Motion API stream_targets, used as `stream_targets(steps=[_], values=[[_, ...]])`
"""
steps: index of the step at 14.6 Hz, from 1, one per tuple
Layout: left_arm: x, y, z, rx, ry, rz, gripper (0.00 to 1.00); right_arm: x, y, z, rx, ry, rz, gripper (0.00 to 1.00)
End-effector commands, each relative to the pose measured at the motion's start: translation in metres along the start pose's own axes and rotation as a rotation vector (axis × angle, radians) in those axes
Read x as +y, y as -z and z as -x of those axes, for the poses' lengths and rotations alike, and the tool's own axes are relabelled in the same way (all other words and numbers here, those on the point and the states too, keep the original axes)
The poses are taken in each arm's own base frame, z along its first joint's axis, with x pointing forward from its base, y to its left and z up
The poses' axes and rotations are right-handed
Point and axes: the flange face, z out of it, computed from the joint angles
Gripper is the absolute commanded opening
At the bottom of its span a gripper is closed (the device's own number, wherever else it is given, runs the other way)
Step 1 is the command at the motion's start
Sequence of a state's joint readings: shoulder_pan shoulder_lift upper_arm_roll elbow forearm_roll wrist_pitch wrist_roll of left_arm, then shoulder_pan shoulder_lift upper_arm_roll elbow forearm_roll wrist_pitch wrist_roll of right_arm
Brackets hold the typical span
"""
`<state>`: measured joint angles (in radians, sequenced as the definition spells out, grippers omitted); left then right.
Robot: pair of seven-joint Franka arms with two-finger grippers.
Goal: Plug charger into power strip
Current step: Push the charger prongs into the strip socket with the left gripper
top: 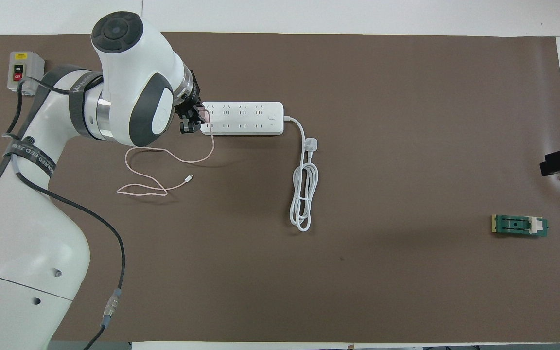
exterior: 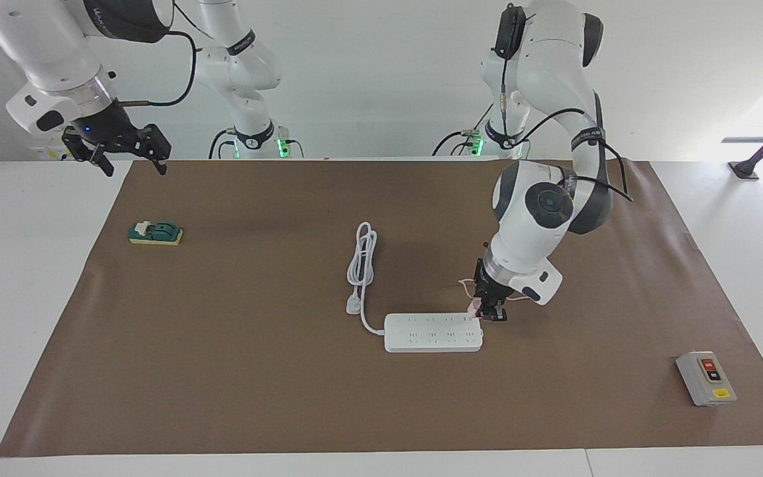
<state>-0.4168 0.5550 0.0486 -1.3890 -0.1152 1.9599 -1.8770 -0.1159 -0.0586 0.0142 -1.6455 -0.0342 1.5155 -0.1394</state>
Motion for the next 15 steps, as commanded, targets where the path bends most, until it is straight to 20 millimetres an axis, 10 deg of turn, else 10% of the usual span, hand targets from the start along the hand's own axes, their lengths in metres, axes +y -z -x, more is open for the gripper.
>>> stream_targets(steps=[1,15], values=[[-0.006,-0.009,0.003,0.008,0.025,0.013,0.00,-0.001,0.004,0.003,0.009,0.010,-0.011,1.00],[-0.003,-0.034,0.003,0.027,0.021,0.023,0.00,0.000,0.004,0.003,0.010,0.006,-0.022,1.00]])
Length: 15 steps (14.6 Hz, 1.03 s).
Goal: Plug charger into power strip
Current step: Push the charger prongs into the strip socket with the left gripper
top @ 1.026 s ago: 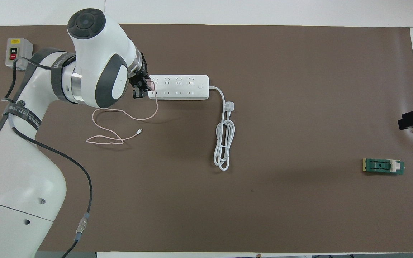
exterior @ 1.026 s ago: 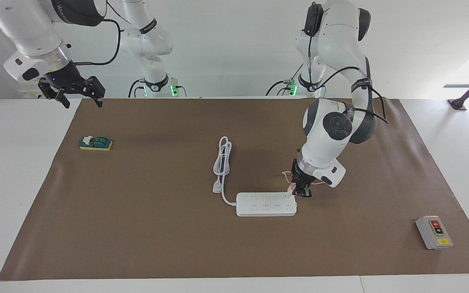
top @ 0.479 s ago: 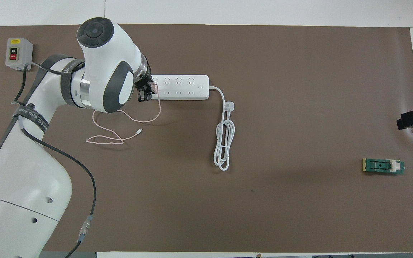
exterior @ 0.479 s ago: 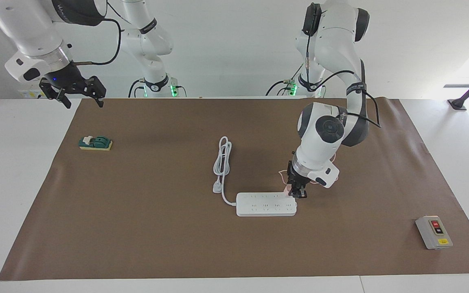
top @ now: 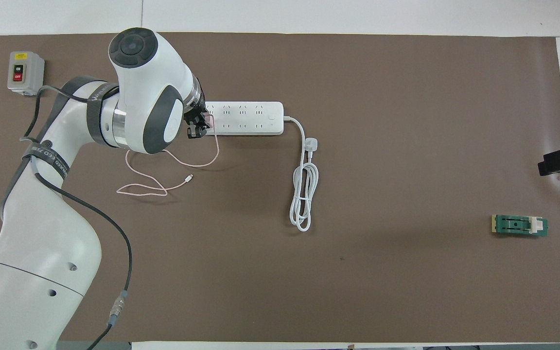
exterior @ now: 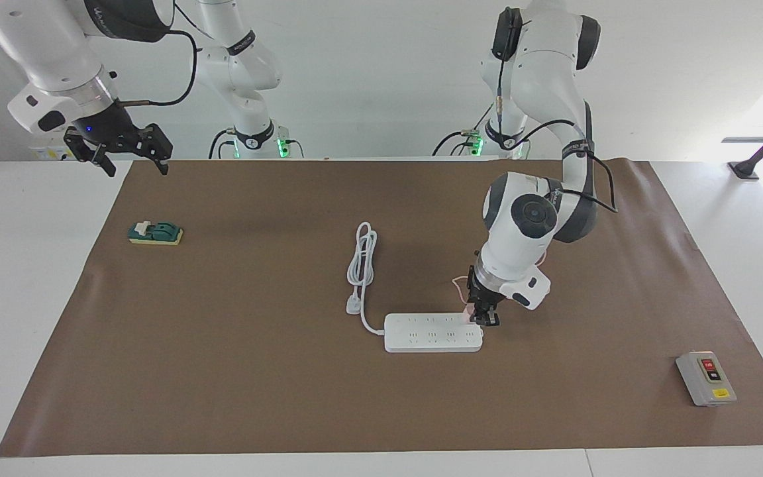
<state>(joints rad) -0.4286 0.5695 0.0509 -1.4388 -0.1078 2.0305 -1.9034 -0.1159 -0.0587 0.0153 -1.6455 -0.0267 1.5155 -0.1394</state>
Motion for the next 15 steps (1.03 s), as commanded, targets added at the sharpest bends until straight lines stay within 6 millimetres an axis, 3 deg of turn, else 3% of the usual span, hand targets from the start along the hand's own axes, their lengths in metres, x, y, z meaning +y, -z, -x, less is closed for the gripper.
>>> stream_targets(steps=[1,15], values=[[0.0000,-0.0072,0.0003,0.020,0.001,0.013,0.00,0.0012,0.0035,0.0035,0.009,0.006,-0.015,1.00],[-0.0039,-0.0095,0.0091,0.019,-0.006,0.010,0.00,0.0011,0.0036,0.0040,0.009,0.006,-0.015,1.00]])
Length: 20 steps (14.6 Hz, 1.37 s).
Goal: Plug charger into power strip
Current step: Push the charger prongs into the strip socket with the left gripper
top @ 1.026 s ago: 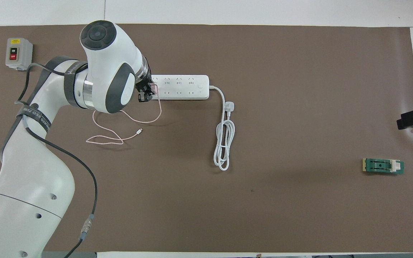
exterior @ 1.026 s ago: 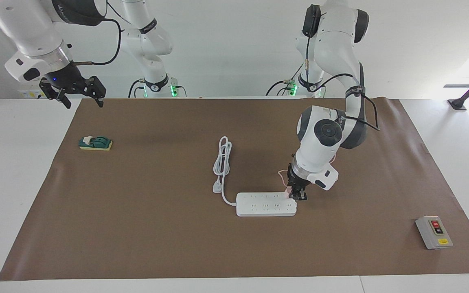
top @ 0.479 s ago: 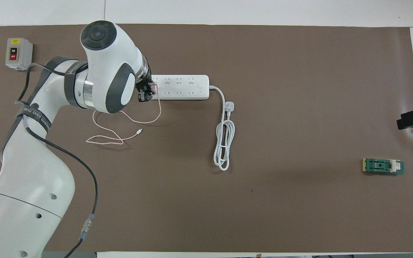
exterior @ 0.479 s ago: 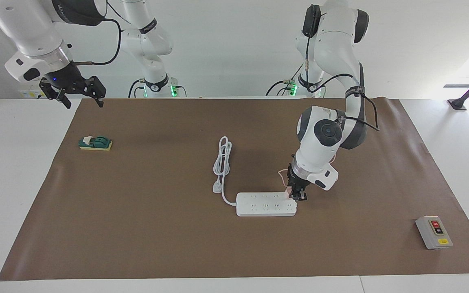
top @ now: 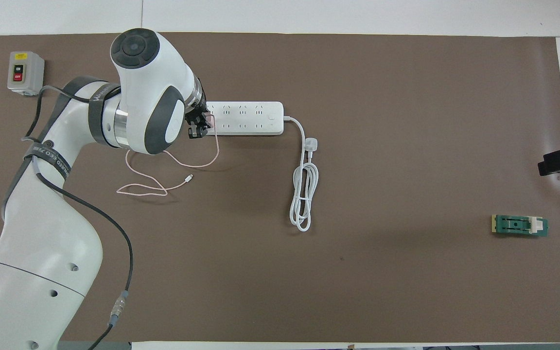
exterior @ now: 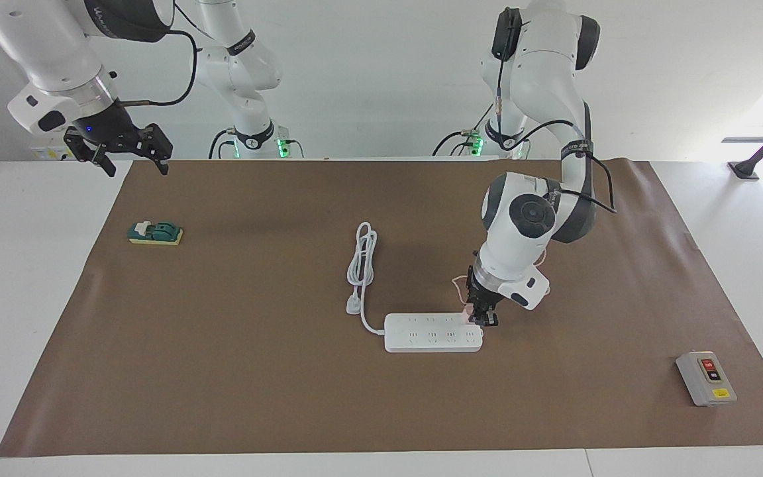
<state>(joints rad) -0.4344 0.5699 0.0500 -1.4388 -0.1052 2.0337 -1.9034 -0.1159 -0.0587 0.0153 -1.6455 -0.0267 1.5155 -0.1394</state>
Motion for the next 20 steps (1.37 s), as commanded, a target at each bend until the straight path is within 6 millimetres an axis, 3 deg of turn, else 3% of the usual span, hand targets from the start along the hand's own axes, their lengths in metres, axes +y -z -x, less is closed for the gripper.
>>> stream_targets(steps=[1,8,17,20], values=[[-0.002,-0.009,0.005,0.018,0.000,0.007,0.00,0.001,0.004,0.004,0.009,0.006,-0.015,1.00],[-0.002,-0.010,0.003,0.018,-0.001,0.006,0.00,0.001,0.004,0.004,0.009,0.006,-0.015,1.00],[0.005,-0.033,-0.002,0.019,-0.002,0.015,0.00,0.001,0.004,0.004,0.009,0.006,-0.015,1.00],[0.005,-0.026,-0.002,0.018,-0.005,0.015,0.00,0.001,0.004,0.004,0.009,0.006,-0.015,1.00]])
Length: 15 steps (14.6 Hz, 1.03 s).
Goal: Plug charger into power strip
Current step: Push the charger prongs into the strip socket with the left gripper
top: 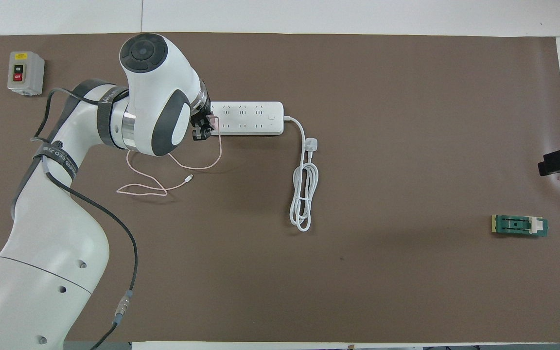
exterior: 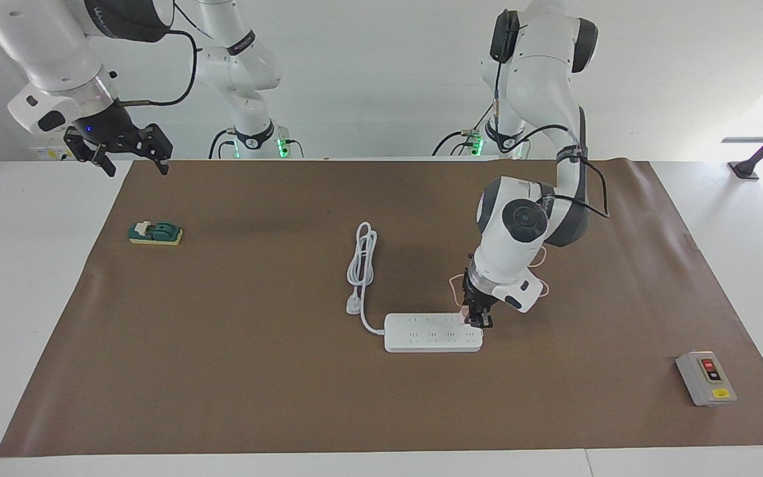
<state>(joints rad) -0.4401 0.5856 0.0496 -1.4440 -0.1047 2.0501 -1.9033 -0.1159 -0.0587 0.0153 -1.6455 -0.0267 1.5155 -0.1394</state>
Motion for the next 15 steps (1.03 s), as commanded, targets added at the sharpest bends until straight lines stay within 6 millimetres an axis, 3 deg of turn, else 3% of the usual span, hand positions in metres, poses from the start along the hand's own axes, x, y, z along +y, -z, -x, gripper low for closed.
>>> stream_targets(steps=[1,6,10,15], values=[[0.006,-0.013,-0.006,0.015,0.000,0.019,0.00,0.001,0.004,0.004,0.009,0.006,-0.015,1.00],[0.009,-0.013,-0.011,0.012,-0.040,0.029,0.00,0.001,0.004,0.004,0.009,0.006,-0.015,1.00],[0.017,-0.008,-0.034,0.004,-0.045,0.031,0.00,0.001,0.003,0.004,0.007,0.006,-0.015,1.00],[0.018,-0.011,-0.037,0.004,-0.055,0.027,0.00,0.001,0.004,0.004,0.009,0.006,-0.015,1.00]])
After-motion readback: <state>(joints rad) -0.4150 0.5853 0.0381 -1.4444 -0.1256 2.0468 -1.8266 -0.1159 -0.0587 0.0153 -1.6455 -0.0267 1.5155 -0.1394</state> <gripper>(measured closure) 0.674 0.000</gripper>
